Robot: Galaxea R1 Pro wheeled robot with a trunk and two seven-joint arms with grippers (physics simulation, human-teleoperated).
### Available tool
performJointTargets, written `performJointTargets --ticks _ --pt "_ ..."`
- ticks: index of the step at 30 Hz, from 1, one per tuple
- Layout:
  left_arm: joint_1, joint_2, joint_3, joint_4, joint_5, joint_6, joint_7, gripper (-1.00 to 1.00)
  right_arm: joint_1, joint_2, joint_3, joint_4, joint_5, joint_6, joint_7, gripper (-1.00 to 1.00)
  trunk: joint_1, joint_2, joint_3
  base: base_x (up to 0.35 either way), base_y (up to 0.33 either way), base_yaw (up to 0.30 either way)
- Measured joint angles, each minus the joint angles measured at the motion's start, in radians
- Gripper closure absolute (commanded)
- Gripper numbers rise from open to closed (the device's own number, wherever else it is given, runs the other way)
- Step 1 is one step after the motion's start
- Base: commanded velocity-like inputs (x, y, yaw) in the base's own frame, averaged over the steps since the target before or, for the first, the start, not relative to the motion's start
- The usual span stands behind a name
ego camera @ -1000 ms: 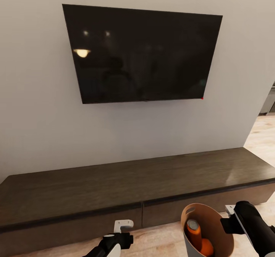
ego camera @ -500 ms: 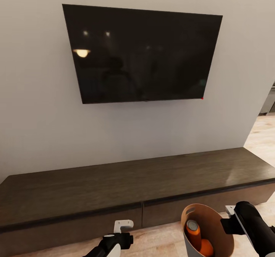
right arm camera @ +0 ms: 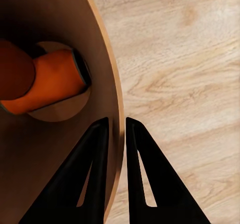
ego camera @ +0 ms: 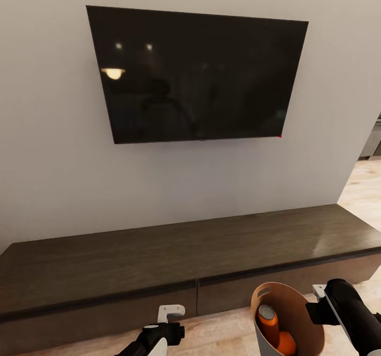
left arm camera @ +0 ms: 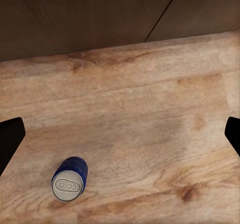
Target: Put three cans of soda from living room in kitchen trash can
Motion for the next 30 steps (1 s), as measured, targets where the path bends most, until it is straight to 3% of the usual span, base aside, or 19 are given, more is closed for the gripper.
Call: performJointTargets --ticks 30 --pt "0.0 0.0 0.0 0.0 0.0 0.001 -0.001 -1.0 0.003 0.001 0.002 0.0 -0.002 -0.005 0.003 1.0 0.0 0.0 0.0 0.0 0.0 0.0"
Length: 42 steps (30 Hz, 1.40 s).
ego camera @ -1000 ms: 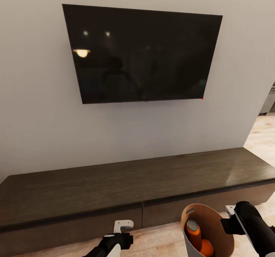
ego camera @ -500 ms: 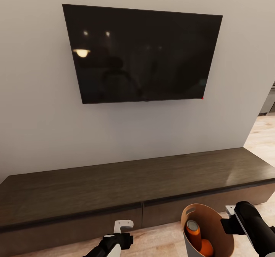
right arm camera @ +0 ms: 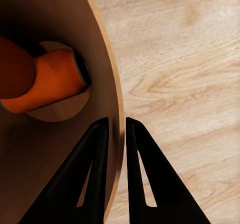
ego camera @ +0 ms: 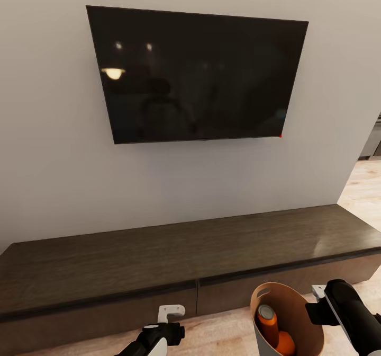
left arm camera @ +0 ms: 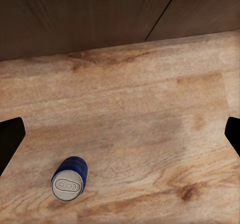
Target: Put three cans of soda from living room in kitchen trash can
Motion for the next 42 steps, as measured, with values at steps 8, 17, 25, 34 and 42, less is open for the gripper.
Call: performJointTargets --ticks 8,17,25,34,42 --pt "0.0 0.0 0.0 0.0 0.0 -0.001 0.0 -1.0 0.0 -0.001 0.001 0.0 -0.004 0.004 0.046 1.0 0.0 0.0 0.0 0.0 0.0 0.0" --pt "0.0 0.0 0.0 0.0 0.0 -0.002 0.0 -1.0 0.0 -0.001 0.004 0.0 0.006 0.004 0.052 1.0 0.0 0.0 0.0 0.0 0.0 0.0" --pt "0.0 0.0 0.0 -0.001 0.0 -0.002 0.0 -1.0 0.0 -0.001 0.003 0.0 0.012 0.003 0.051 1.0 0.0 0.0 0.0 0.0 0.0 0.0" --pt "0.0 0.0 0.0 -0.001 0.0 -0.003 0.0 -1.0 0.0 0.0 0.004 0.0 0.01 0.004 0.052 1.0 0.0 0.0 0.0 0.0 0.0 0.0" --pt "0.0 0.0 0.0 0.0 0.0 -0.002 0.0 -1.0 0.0 0.0 0.006 0.0 0.003 0.003 0.056 1.0 0.0 0.0 0.0 0.0 0.0 0.0"
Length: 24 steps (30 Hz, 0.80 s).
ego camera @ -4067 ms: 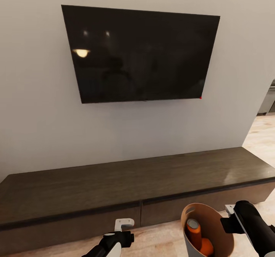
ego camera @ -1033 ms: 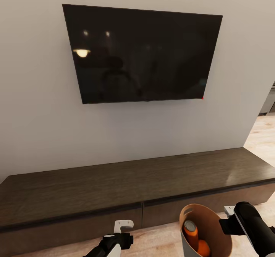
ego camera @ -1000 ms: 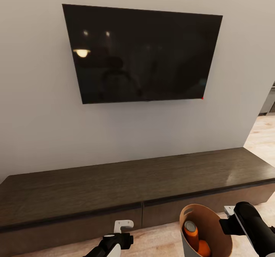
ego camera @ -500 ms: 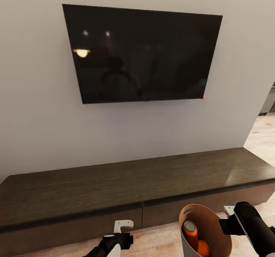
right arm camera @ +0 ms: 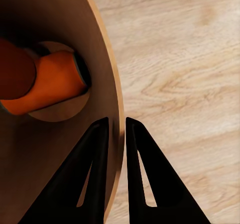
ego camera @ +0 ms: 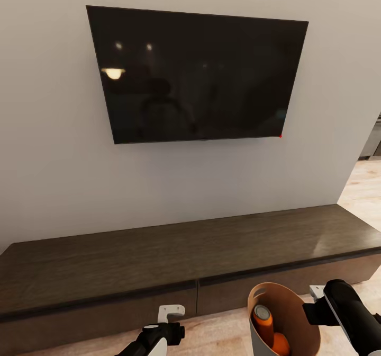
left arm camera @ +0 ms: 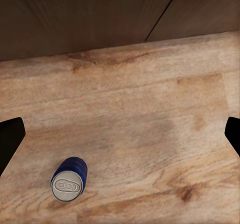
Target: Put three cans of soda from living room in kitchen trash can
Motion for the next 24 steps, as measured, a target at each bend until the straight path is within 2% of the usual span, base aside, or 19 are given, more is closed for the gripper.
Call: performJointTargets --ticks 24 --pt "0.0 0.0 0.0 0.001 0.001 -0.001 0.0 -1.0 0.0 0.001 -0.002 0.008 -0.001 0.001 0.0 1.0 0.0 0.0 0.0 0.0 0.0 0.0"
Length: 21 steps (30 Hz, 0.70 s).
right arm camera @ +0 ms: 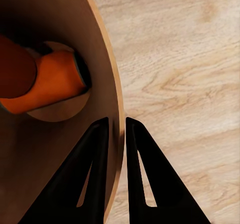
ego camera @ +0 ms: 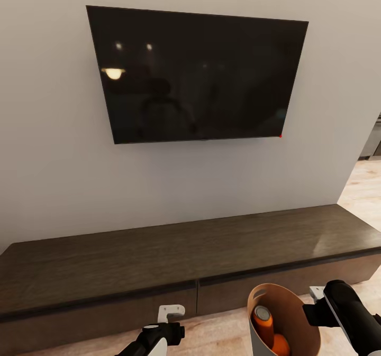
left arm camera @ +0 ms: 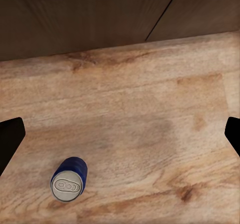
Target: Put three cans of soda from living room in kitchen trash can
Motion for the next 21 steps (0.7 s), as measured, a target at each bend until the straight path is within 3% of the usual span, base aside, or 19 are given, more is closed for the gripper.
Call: performJointTargets --ticks 21 --pt "0.001 0.0 0.0 0.0 0.0 -0.003 0.0 -1.0 0.0 -0.001 0.0 0.0 0.003 0.013 -0.002 1.0 0.0 0.0 0.0 0.0 0.0 0.0"
